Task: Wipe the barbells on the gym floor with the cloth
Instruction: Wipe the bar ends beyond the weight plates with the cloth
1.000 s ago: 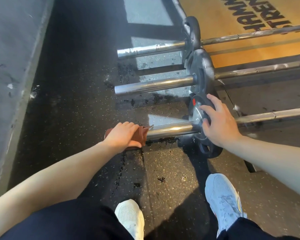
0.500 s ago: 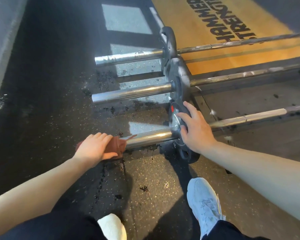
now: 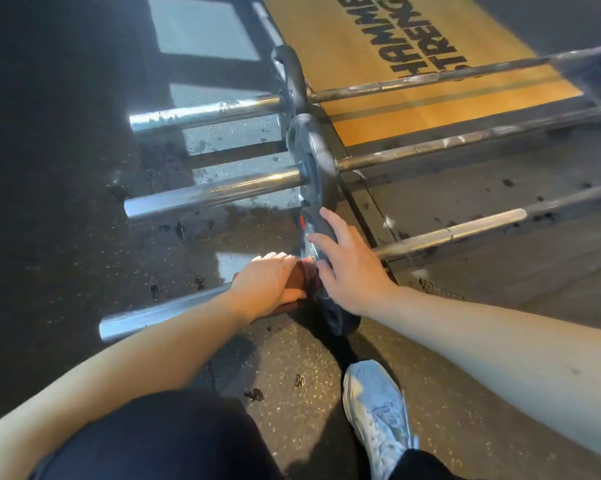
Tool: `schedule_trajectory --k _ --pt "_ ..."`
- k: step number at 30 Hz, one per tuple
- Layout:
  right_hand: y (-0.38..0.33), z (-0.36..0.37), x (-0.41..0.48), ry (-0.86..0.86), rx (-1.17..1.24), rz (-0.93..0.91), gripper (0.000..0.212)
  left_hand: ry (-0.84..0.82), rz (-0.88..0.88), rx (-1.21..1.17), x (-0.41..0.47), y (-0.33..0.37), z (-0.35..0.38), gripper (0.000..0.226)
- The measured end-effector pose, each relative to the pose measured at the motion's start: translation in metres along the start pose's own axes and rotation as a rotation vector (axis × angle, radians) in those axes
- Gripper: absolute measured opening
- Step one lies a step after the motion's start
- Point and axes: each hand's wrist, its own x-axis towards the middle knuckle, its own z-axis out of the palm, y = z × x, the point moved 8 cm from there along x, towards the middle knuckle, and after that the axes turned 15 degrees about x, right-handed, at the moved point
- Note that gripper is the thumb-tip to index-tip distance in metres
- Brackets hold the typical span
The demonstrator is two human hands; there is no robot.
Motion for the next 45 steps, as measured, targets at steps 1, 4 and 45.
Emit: schedule_trajectory --k 1,4,45 --pt "0.000 0.001 -0.001 -0.006 -0.002 -0.010 0.040 -0.006 -0.009 -0.008 -0.009 -0.007 0.001 0.058" --pt "0.001 0.001 -0.004 -0.025 -0.006 -0.021 0.041 -0.023 -0.032 0.074 -0.043 -0.032 0.008 0.065" --pt "0.009 -0.133 -0.021 0.104 0.627 0.557 0.013 -0.019 -0.211 -0.420 -0.024 0.021 -0.188 0.049"
